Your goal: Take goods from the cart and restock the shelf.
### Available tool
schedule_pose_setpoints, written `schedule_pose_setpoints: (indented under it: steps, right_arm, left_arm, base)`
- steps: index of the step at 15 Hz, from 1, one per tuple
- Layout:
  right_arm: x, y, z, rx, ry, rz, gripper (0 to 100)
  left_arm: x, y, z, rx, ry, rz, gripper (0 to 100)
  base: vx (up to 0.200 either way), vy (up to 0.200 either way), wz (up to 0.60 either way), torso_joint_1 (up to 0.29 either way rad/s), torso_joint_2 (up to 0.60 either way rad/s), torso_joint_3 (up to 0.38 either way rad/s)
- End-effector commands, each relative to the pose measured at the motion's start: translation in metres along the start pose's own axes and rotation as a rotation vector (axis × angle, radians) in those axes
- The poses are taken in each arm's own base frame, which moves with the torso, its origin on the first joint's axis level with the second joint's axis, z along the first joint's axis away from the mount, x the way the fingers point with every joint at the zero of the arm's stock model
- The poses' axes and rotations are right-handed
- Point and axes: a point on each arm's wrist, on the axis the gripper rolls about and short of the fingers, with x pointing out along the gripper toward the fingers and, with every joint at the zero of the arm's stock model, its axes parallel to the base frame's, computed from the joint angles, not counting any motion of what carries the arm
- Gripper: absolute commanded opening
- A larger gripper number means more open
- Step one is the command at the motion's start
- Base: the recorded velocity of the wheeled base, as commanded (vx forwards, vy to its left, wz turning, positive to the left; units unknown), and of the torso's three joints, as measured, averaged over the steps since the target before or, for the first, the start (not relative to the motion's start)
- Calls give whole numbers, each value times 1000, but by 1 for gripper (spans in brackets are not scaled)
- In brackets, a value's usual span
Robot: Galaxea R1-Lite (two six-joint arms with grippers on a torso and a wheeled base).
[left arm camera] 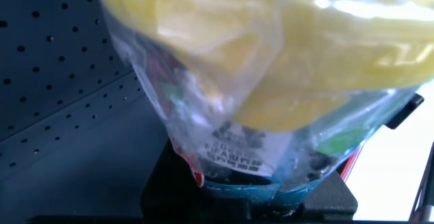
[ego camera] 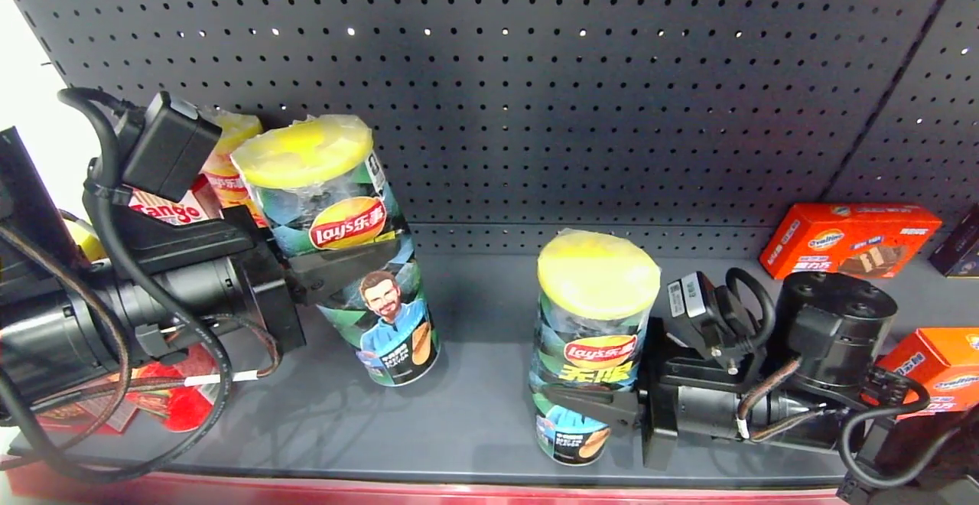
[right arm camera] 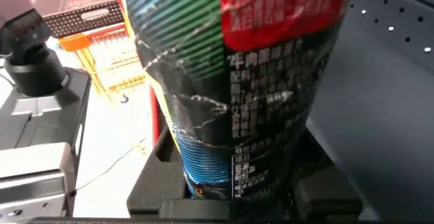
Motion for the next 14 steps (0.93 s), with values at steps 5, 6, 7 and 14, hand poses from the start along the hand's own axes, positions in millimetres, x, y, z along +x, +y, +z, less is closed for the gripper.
schedule_pose_setpoints:
  steps: [5,6,7,14]
  right_arm:
    - [8,-5,-10,8,11,2,0]
    - [7,-4,-11,7,10,2,0]
    - [7,-3,-10,7,10,-4,100]
    - [-39,20,31,-68,-82,-89,100]
  left_arm:
    - [0,0,0,1,-1,0,0]
    - [0,0,-1,-2,2,0,0]
    - [-1,-1,-2,-3,6,0,0]
    - [-5,-2,-1,-1,-1,0,0]
  base:
    - [0,0,0,0,0,0]
    - [0,0,0,0,0,0]
    - [0,0,0,0,0,0]
    - [0,0,0,0,0,0]
